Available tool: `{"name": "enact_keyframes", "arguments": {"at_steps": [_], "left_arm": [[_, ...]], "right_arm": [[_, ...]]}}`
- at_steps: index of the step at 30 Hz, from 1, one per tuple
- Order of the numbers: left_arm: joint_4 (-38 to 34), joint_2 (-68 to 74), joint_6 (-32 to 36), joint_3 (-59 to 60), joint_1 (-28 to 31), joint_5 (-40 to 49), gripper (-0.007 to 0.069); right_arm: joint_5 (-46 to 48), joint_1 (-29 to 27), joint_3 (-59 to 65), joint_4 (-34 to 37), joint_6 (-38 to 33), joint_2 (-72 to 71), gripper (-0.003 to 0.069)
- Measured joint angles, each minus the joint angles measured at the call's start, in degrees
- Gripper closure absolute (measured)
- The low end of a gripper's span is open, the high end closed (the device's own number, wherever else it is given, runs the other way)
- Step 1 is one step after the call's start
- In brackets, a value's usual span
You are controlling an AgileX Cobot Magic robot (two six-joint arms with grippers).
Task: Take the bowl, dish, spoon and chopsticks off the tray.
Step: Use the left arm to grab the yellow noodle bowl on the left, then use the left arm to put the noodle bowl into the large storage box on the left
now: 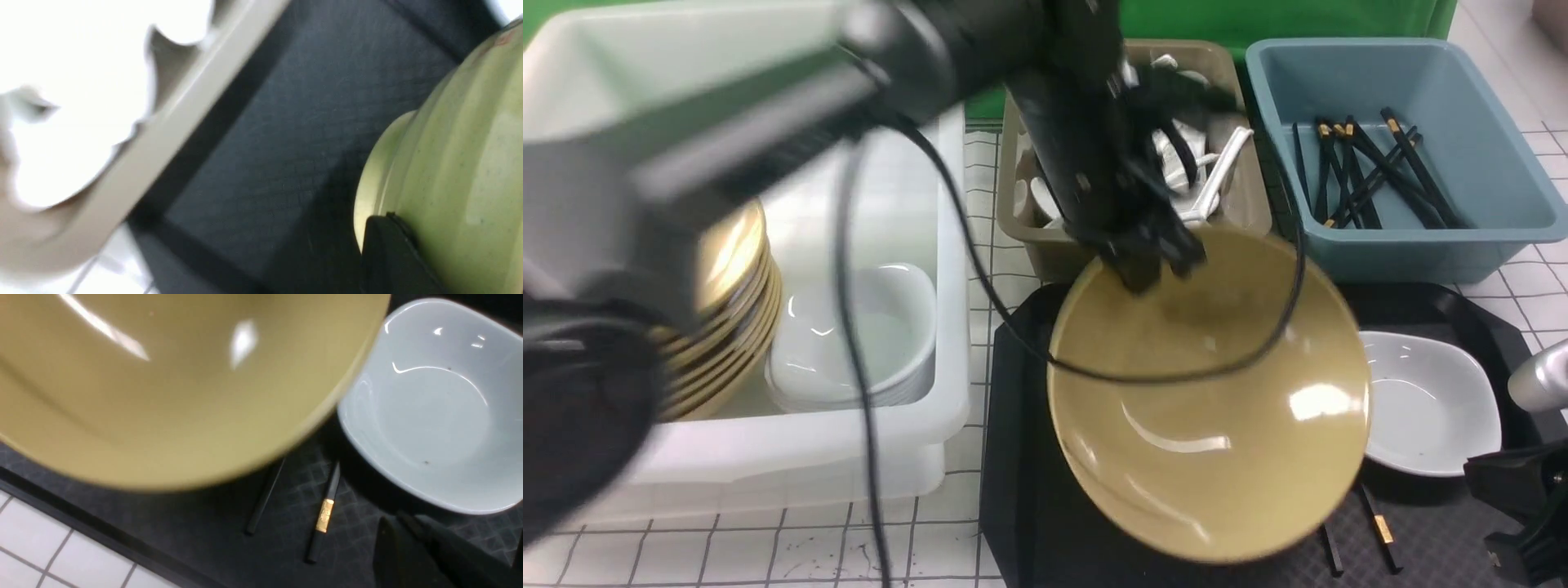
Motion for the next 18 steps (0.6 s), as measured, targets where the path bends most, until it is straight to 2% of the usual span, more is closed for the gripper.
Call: {"name": "enact_keyframes", "arguments": {"at_steps": [2,7,12,13,14,15,17,18], "left_arm": [[-1.0,-2.6,0.6,0.0,1.4,0.1,0.0620],[-4.4,-15.4,0.1,-0.4,15.1,1.1,0.0621],[-3.7,-25.9,-4.6,5.4,39.0,0.5,0.0621],[-3.3,-26.8,-5.3,6.7,41.8,0.3,0.0621],[-2.8,-28.7,-6.3,10.1,47.8,0.0,0.0621],[-2.7,-29.0,-6.4,10.6,48.6,-0.1,0.0621],[-3.0,-31.3,-7.1,17.3,56.4,-1.1,0.0621],[-3.4,-31.7,-7.2,19.7,58.2,-1.7,0.0621]], "right_arm": [[0.0,0.0,0.0,0.0,0.0,0.0,0.0610],[0.0,0.0,0.0,0.0,0.1,0.0,0.0610],[-0.1,0.0,0.0,0.6,0.1,0.0,0.0610],[-0.1,0.0,0.0,0.8,0.2,0.0,0.0610],[-0.2,0.0,0.0,0.9,0.2,0.0,0.0610],[-0.3,0.0,0.0,1.0,0.2,0.0,0.0610],[-0.5,0.0,0.0,1.3,0.2,0.0,0.0610],[-0.5,0.0,0.0,1.4,0.2,0.0,0.0610]]}}
